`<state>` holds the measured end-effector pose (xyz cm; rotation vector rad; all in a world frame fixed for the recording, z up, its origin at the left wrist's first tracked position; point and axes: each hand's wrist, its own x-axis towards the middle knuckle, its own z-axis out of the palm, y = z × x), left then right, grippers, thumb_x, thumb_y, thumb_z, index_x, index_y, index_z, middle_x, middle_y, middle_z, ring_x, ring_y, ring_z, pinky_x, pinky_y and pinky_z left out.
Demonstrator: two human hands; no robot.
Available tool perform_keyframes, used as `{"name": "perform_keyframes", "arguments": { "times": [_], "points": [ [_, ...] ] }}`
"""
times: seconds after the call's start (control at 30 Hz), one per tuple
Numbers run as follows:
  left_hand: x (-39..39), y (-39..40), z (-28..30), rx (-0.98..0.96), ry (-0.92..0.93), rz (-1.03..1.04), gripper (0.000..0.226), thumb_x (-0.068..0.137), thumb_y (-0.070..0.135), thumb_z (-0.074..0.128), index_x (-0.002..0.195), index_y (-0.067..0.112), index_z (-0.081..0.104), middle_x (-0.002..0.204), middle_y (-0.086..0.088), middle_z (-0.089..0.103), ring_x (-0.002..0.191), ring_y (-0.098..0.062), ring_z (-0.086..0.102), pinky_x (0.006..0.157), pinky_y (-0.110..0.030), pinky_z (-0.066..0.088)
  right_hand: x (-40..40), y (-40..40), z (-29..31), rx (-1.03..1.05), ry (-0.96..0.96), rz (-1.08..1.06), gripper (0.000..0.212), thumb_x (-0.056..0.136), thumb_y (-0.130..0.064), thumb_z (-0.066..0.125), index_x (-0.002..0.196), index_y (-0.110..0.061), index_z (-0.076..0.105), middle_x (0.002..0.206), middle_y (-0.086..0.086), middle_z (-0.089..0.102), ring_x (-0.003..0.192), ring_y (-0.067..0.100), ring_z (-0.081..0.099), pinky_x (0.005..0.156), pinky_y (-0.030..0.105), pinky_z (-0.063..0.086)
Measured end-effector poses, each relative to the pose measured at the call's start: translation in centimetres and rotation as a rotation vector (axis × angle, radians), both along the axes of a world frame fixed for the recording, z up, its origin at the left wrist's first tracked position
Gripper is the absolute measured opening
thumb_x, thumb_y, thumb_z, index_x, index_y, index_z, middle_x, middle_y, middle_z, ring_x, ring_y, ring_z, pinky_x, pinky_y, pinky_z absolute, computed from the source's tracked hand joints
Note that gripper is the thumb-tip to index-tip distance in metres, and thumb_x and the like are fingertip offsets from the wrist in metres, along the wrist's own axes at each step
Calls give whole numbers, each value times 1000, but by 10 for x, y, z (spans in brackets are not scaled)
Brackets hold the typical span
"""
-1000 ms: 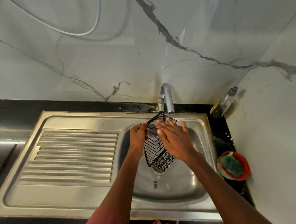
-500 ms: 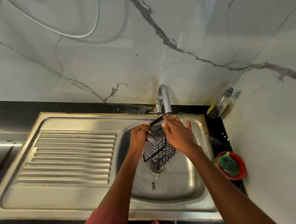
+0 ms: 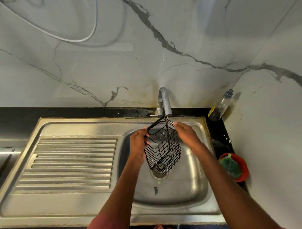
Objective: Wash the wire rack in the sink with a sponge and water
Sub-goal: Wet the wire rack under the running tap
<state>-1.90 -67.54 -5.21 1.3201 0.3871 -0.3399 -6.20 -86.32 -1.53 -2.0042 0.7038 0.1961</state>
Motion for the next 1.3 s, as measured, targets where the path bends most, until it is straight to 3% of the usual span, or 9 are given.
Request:
{"name": "perform_keyframes", "arguments": {
  "times": [0.07,0.17,0.47,0.7,0.87,0.97,1.13,1.23,1.3],
  "points": [
    [2,2,0,-59,98,65,22,101,21,64,80,13,68,60,4,60,51,-9,47,55,-27,37,-11,4,2,281,-23,-174,55,100,-56,51,147,-26,50,151,3,51,138,27,48,116,49,36],
    [3,3,0,-138,189,115,22,101,19,63,80,14,66,58,6,58,44,-6,45,51,-25,32,-23,13,2,384,-113,-212,47,102,-41,57,146,-27,51,150,-1,52,139,22,46,111,44,38],
    [-3,-2,-2,-207,359,21,30,95,33,72,72,17,60,55,4,50,43,-10,40,49,-26,35,-18,36,-11,146,-215,-155,67,96,-43,65,155,-30,37,158,5,42,145,23,39,117,43,36],
    [-3,3,15,-190,378,-303,33,91,41,75,98,8,74,93,-13,78,81,-26,73,80,-43,56,-1,22,-4,94,-81,-61,55,99,-38,62,148,-17,49,150,9,52,136,27,51,105,32,40],
    [0,3,4,-295,256,-133,18,95,28,72,101,12,71,90,-11,74,82,-24,75,70,-35,53,11,10,5,62,-29,-66,65,91,-49,70,145,-17,53,150,10,51,135,31,52,106,39,41],
    [1,2,-2,-223,95,-100,21,92,28,76,108,17,67,101,-8,70,93,-21,67,80,-36,48,10,3,1,57,-7,-214,70,80,-54,79,134,-13,62,138,10,62,127,31,58,104,42,47],
    [-11,-17,-2,124,-82,-354,93,78,57,83,154,27,39,149,-6,53,139,-28,49,115,-49,37,-8,-1,-7,310,-24,-476,36,75,-42,87,92,-16,68,82,-5,65,88,25,62,82,41,55],
    [-25,-30,-3,152,-189,-540,81,92,30,78,156,35,28,141,13,50,131,-14,51,102,-32,46,-13,-5,-4,514,45,-655,32,84,-35,82,99,-10,68,83,0,58,63,15,43,50,26,39],
    [-32,-38,-9,215,-279,-607,75,94,16,74,148,42,28,132,17,55,125,-9,55,97,-30,53,-17,-9,-1,637,60,-768,29,91,-34,75,102,-9,67,92,6,58,64,15,40,48,23,36]
  ]
}}
